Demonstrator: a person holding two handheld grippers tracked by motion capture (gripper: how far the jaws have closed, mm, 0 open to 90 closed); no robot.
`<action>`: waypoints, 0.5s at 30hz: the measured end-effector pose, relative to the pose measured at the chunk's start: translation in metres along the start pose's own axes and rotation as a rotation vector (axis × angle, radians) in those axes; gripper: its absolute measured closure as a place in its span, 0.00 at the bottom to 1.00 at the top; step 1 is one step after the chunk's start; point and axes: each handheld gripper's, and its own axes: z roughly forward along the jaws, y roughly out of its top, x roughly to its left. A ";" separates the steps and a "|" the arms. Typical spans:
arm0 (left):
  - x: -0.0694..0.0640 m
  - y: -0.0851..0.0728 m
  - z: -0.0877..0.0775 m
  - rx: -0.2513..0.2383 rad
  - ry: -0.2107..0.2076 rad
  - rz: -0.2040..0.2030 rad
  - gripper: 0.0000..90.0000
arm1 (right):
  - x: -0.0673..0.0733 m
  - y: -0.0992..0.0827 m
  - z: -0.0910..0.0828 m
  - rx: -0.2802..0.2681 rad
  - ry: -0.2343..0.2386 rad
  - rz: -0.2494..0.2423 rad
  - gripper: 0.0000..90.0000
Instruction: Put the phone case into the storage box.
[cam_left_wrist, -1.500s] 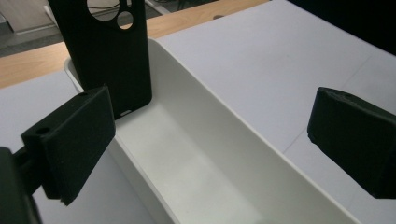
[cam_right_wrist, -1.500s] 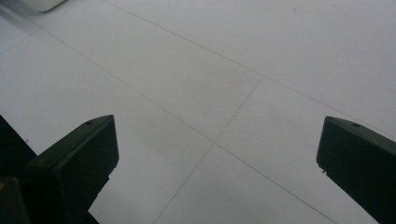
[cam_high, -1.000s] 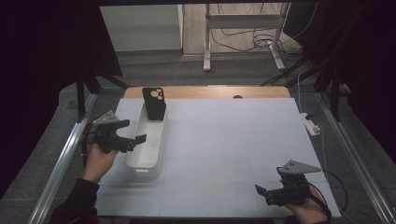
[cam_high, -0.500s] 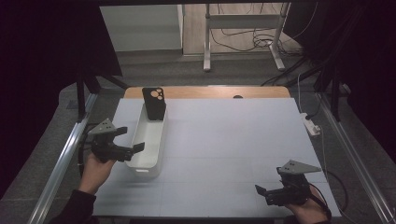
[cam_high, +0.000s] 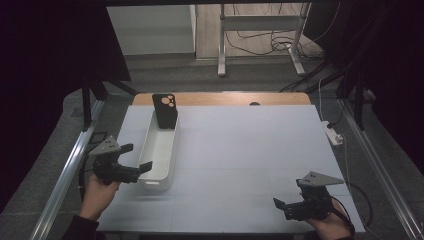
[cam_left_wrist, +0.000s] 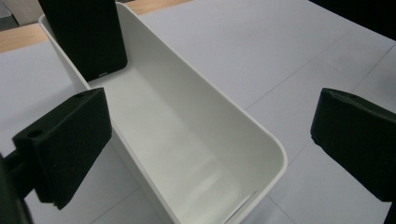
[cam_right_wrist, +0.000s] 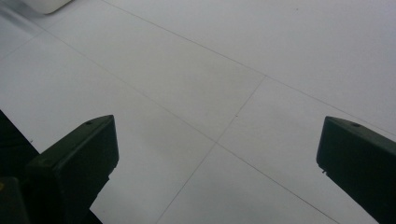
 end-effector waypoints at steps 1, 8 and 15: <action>-0.001 -0.001 -0.001 -0.001 0.002 0.002 0.00 | 0.000 0.000 0.000 0.000 0.000 0.000 0.00; -0.005 -0.009 -0.009 -0.004 -0.008 -0.021 0.00 | 0.000 0.000 0.000 0.001 0.000 0.000 0.00; -0.011 -0.017 -0.018 -0.003 0.000 -0.014 0.00 | 0.000 0.000 0.000 0.001 -0.002 -0.001 0.00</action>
